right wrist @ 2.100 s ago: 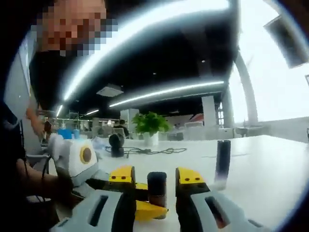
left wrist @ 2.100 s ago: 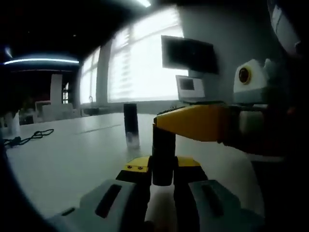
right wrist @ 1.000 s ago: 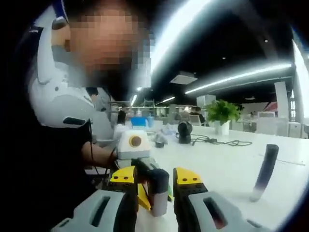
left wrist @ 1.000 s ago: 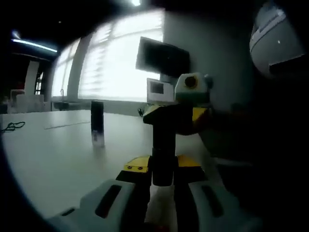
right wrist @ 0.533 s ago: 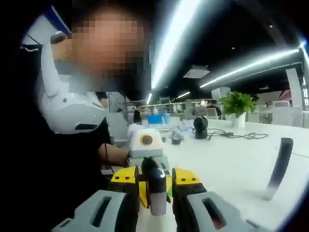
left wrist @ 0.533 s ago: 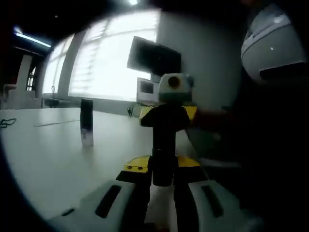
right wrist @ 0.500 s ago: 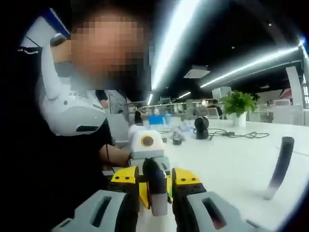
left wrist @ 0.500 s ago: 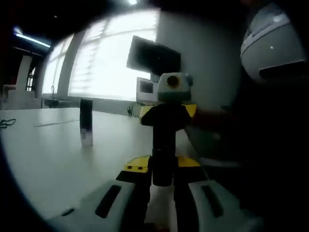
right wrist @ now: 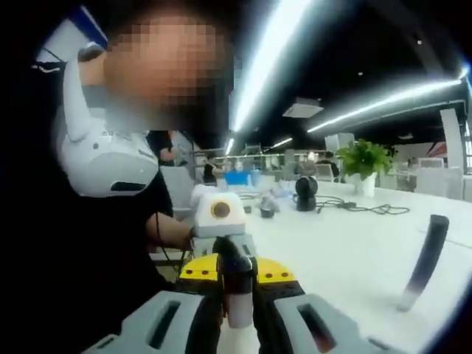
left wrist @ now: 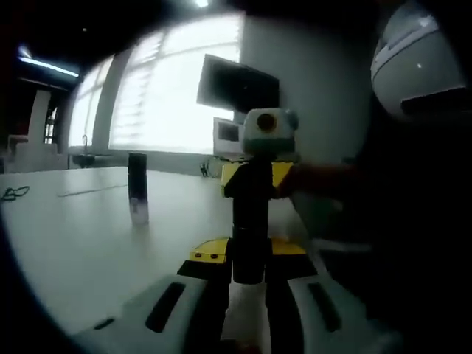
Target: Pick up cosmetic bottle twist off cap place on table pick up cap screw tight cap place on table
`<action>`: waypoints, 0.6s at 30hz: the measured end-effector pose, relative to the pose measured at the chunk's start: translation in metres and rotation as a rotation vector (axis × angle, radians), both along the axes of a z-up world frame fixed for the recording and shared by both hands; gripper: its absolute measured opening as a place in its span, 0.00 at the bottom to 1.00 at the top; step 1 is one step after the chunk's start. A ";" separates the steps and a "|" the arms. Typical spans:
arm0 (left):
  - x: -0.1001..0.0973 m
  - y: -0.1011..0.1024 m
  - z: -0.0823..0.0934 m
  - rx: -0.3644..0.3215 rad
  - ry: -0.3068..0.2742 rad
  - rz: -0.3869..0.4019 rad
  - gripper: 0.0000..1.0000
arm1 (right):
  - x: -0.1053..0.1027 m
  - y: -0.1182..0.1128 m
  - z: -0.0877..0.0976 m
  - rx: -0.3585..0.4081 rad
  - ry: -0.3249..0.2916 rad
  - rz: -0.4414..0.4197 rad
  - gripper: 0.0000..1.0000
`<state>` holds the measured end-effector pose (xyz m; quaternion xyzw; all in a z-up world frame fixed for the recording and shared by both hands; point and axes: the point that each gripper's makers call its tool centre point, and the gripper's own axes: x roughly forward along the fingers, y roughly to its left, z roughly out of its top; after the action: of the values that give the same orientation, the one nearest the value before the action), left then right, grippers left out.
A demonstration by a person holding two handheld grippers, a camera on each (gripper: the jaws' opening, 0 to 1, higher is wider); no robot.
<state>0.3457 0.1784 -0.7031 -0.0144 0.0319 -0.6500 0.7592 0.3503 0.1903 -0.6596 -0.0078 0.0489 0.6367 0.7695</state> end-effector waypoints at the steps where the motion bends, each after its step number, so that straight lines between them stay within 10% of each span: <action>1: 0.002 0.000 0.000 0.000 -0.002 0.010 0.07 | 0.002 -0.002 0.000 0.004 -0.004 -0.012 0.09; 18: 0.036 0.008 -0.002 0.032 -0.048 0.190 0.07 | 0.024 0.012 -0.001 0.039 -0.046 -0.244 0.09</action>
<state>0.3814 0.1862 -0.7054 0.0103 0.0228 -0.5746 0.8180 0.3744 0.2026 -0.6610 -0.0015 0.0194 0.5388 0.8422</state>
